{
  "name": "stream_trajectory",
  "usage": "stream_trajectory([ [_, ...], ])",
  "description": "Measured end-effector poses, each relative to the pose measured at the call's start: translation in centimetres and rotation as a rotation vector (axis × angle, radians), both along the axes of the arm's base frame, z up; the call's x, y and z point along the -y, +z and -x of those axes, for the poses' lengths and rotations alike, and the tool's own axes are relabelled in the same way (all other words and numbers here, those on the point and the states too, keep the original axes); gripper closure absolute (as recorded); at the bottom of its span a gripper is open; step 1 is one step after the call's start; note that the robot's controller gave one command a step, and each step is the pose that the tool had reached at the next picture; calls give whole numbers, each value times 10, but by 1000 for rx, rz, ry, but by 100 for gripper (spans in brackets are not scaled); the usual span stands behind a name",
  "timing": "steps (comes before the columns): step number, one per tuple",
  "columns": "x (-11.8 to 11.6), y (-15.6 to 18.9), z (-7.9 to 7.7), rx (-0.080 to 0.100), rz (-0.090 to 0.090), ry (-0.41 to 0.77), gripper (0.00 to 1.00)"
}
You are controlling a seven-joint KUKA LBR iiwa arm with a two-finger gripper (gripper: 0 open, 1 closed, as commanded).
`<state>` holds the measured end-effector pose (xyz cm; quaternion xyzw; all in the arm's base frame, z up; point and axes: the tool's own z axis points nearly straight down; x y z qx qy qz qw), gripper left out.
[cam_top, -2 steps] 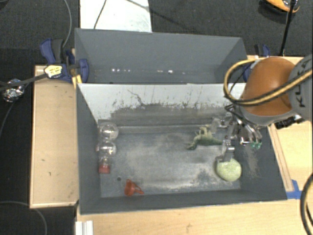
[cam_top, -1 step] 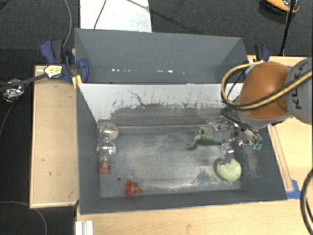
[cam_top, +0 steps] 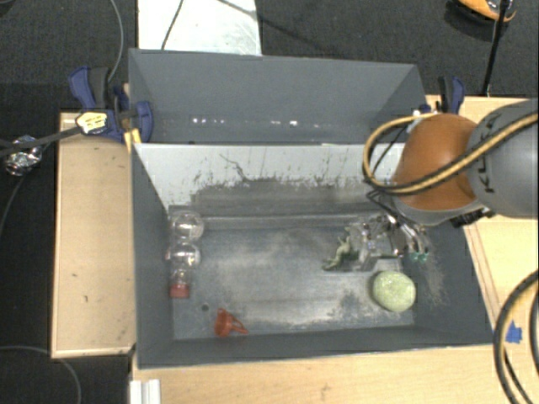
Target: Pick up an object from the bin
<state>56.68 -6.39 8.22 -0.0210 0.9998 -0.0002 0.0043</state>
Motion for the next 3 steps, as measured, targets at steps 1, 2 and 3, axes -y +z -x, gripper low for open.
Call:
stream_trajectory([
  [1, 0, 0, 0, 0, 0, 0, 100],
  [2, 0, 42, 1, -11, -1, 14, 100],
  [3, 15, 65, -11, 11, 4, 128, 100],
])
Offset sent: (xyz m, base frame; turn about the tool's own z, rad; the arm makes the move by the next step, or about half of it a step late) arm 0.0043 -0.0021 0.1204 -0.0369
